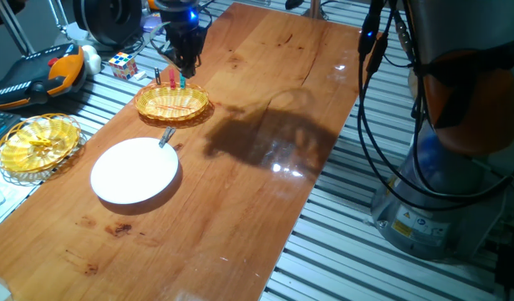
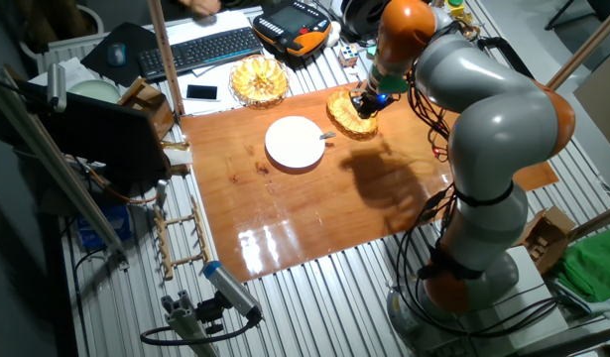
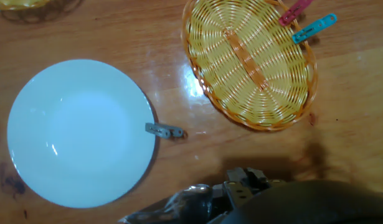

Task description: Use a clamp

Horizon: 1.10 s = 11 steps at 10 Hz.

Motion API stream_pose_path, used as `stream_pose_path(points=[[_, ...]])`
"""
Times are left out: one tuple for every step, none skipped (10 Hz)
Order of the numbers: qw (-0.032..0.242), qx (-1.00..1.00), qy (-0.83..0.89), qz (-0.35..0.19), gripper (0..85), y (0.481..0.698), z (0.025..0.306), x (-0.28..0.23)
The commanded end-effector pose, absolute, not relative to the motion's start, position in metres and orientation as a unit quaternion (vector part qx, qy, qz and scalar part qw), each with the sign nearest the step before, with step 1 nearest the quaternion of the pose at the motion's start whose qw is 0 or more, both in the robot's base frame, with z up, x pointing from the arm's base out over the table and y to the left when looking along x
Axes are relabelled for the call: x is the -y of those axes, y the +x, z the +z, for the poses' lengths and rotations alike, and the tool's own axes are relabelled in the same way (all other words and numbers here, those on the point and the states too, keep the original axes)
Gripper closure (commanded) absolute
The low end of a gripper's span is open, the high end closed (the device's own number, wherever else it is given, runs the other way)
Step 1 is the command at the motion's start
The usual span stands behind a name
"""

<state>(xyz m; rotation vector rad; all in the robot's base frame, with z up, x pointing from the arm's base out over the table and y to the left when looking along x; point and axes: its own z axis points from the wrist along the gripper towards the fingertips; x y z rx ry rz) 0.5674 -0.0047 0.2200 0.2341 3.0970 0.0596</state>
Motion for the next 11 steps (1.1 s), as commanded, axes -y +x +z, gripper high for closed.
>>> stream_pose_path(points=[[0.015,-0.997,0.072,0.02,84.3,0.564,0.224,0.003],[0.009,-0.997,0.069,0.018,84.3,0.56,0.231,0.0],[0.002,-0.998,0.066,0.013,84.3,0.558,0.238,0.0],[0.0,-0.998,0.061,0.011,84.3,0.555,0.244,0.002],[0.002,-0.998,0.058,0.007,84.3,0.553,0.246,0.003],[0.004,-0.999,0.053,0.005,84.3,0.552,0.246,0.003],[0.005,-0.999,0.05,0.005,84.3,0.552,0.246,0.003],[0.006,-0.999,0.049,0.003,84.3,0.552,0.246,0.003],[0.008,-0.999,0.045,0.0,84.3,0.552,0.246,0.003],[0.008,-0.999,0.043,-0.003,84.3,0.552,0.246,0.003],[0.008,-0.999,0.042,-0.003,84.3,0.552,0.247,0.004]])
